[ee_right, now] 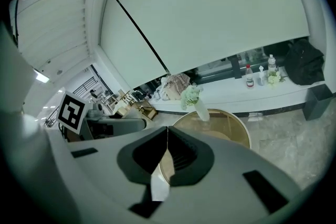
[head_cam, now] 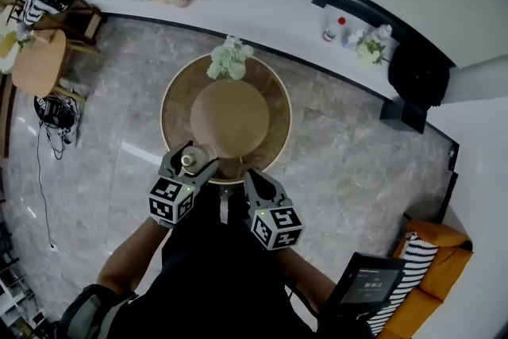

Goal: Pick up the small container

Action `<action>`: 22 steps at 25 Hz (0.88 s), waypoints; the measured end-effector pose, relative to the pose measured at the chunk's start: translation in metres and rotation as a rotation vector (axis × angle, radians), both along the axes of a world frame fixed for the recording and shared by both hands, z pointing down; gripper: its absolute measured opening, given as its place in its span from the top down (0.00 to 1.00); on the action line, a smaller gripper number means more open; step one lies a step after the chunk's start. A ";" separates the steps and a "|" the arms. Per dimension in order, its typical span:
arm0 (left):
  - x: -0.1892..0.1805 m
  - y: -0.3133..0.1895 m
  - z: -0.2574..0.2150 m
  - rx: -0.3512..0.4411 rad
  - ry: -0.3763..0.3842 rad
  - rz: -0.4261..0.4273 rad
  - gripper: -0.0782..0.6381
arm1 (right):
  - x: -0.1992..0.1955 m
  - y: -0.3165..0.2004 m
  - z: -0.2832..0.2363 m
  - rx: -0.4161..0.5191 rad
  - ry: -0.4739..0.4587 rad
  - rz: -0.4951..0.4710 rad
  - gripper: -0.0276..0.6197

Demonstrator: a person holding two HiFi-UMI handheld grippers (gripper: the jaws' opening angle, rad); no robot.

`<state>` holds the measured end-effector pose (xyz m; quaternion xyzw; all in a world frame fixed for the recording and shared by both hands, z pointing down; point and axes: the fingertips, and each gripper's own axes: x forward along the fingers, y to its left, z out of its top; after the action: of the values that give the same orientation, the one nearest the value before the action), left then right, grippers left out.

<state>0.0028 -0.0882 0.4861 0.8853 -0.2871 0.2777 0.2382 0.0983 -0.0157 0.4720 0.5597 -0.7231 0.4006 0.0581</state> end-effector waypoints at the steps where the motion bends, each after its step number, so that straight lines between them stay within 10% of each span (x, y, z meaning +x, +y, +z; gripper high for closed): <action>1: 0.001 0.001 -0.003 -0.001 0.003 -0.003 0.43 | 0.001 0.000 -0.003 0.006 -0.002 0.000 0.95; 22: 0.012 0.005 -0.112 -0.009 0.187 0.071 0.43 | 0.006 -0.018 -0.084 0.135 0.001 0.155 0.95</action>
<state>0.0149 -0.0834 0.3746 0.9158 -0.2310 0.2035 0.2581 0.1046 -0.0333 0.3877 0.6167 -0.7030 0.3541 -0.0108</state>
